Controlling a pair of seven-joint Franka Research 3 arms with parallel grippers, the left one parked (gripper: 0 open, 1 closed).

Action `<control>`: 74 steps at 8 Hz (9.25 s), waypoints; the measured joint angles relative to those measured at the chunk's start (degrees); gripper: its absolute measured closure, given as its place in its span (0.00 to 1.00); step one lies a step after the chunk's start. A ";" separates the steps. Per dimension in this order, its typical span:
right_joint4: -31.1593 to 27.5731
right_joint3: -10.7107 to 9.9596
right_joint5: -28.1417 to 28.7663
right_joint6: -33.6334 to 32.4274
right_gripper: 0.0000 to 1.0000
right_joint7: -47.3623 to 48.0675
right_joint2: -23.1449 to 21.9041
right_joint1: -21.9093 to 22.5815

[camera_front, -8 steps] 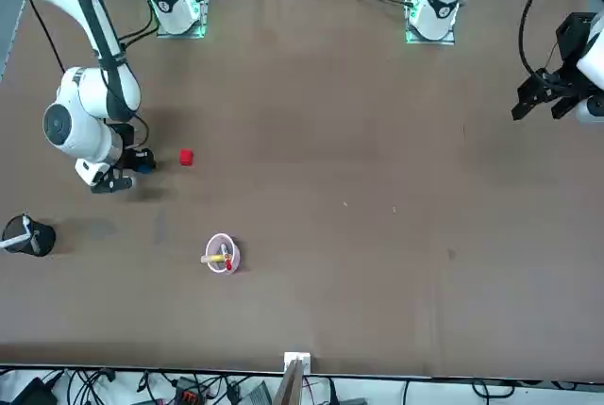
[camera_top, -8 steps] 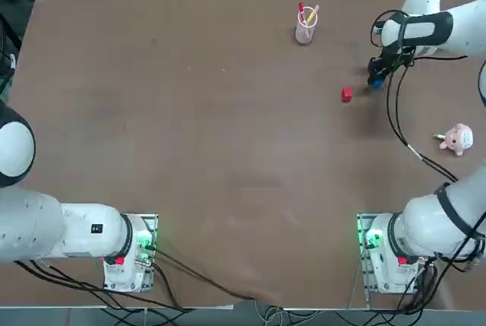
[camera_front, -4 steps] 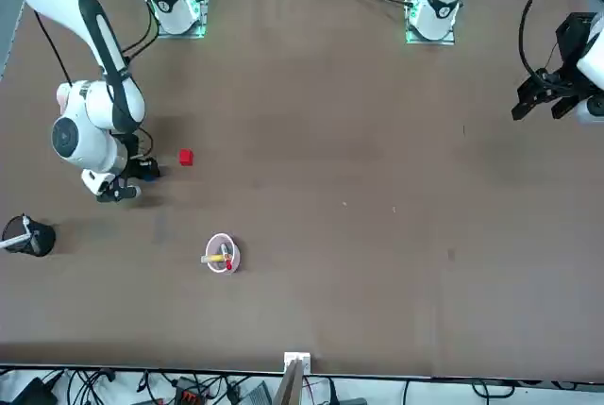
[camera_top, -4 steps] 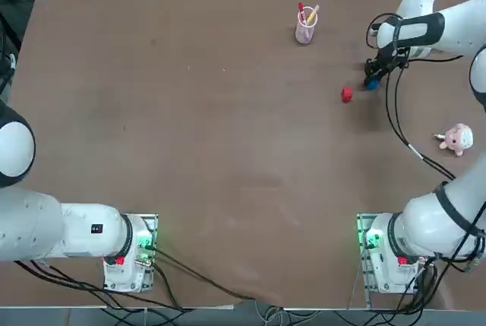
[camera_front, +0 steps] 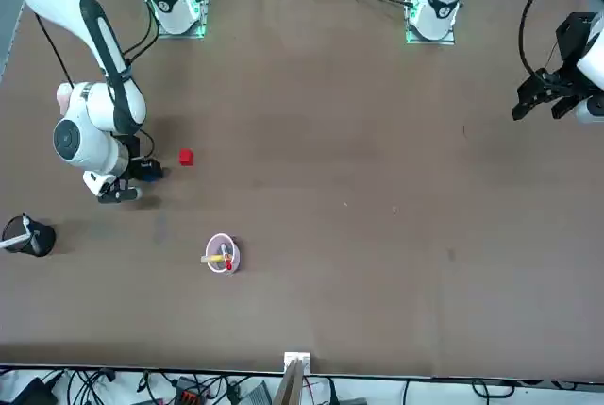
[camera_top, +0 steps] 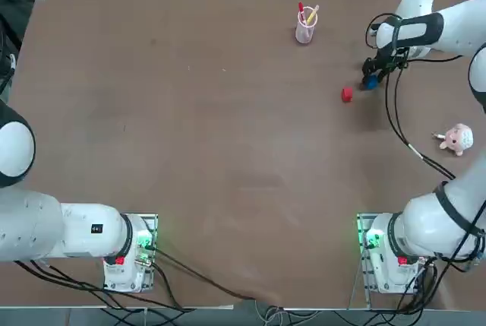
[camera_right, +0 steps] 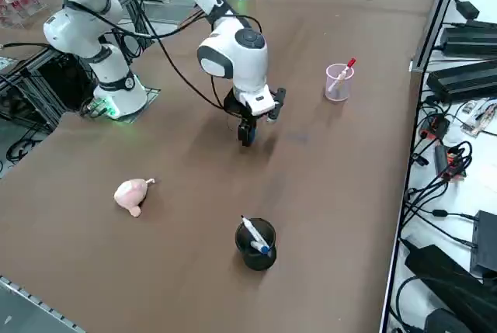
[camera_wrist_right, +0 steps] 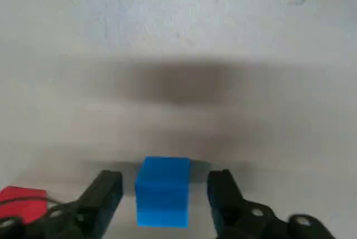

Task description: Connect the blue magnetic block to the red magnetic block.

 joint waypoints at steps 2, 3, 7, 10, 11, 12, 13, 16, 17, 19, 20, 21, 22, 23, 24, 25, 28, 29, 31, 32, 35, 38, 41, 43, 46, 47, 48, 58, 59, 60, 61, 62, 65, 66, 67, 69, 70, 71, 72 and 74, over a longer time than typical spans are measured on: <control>1.22 0.03 0.00 -3.76 0.00 0.00 -2.86 0.31; 1.55 0.10 0.02 -6.63 0.00 0.05 -5.57 0.99; 0.48 0.64 0.26 -10.58 0.00 15.34 -10.62 11.62; -1.25 0.64 0.26 -9.57 0.00 22.12 -8.17 17.10; -1.50 0.61 0.26 -9.48 0.00 22.43 -7.29 17.48; -1.75 0.42 0.26 -9.42 0.00 22.46 -6.72 17.47; -1.92 0.02 0.26 -9.41 0.00 22.46 -6.45 17.46; -2.18 -0.77 0.17 -8.98 0.00 22.46 -5.26 17.39; -2.23 -0.85 0.17 -8.07 0.00 22.46 -4.53 17.39; -2.25 -1.26 0.01 -6.82 0.00 22.46 -3.03 17.38; -2.25 -1.57 -0.12 -6.76 0.00 22.46 -2.74 17.38; -2.25 -1.79 -0.37 -6.76 0.00 22.46 -2.73 17.37; -2.28 -1.94 -0.51 -6.76 0.00 22.46 -2.72 17.37; -2.38 -1.98 -0.53 -6.76 0.01 22.46 -2.68 17.37; -2.43 -1.98 -0.54 -6.67 0.04 22.45 -2.47 17.38; -2.44 -1.98 -0.56 -6.38 0.09 22.45 -2.11 17.40; -2.42 -2.00 -0.58 -5.69 0.53 22.46 -1.53 17.40; -2.36 -2.03 -0.58 -5.66 0.53 22.84 -1.62 17.38; -1.87 -2.24 -0.58 -5.43 0.53 29.14 -2.27 17.29; -1.34 -2.38 -0.49 -5.54 0.53 35.01 -3.19 17.17; 0.03 -2.69 0.81 -5.72 0.53 53.60 -4.72 14.08; 0.08 -3.12 12.94 -5.64 0.53 57.97 -4.46 8.01; 0.03 -3.04 16.85 -3.05 0.53 67.31 -4.11 7.04; -0.17 -3.07 17.04 0.76 0.53 73.38 -2.39 6.84; -0.58 -3.07 17.26 2.83 0.53 76.11 -0.42 6.55; -0.84 -3.07 17.30 2.87 0.53 76.18 -0.42 6.43; -1.13 -3.07 17.32 2.89 0.53 76.22 -0.42 6.32; -2.90 -3.07 17.48 3.27 0.53 76.33 -0.89 5.01; -2.90 -3.07 17.48 3.27 0.53 76.33 -0.89 5.01; -2.90 -3.06 17.48 3.27 0.52 76.32 -0.91 5.01; -2.85 -3.06 17.47 3.44 0.40 75.68 -0.95 5.01; -2.61 -3.06 17.46 3.61 0.22 74.42 -1.35 4.98; 1.72 -3.15 17.30 -5.79 0.00 64.99 -5.51 4.46; 4.12 -3.34 17.25 -11.17 0.00 59.49 -7.51 4.06; 6.84 -3.77 17.18 -16.16 0.00 53.74 -9.32 3.56; 13.06 -4.30 12.15 -24.23 0.00 43.65 -11.62 2.65; 15.98 -4.26 8.63 -26.74 0.00 39.68 -12.37 2.63; 18.21 -4.16 7.00 -28.17 0.00 34.84 -13.10 2.65; 19.89 -4.12 6.47 -29.33 0.00 28.82 -13.99 2.64; 21.75 -4.40 5.71 -30.47 0.00 15.55 -16.61 2.44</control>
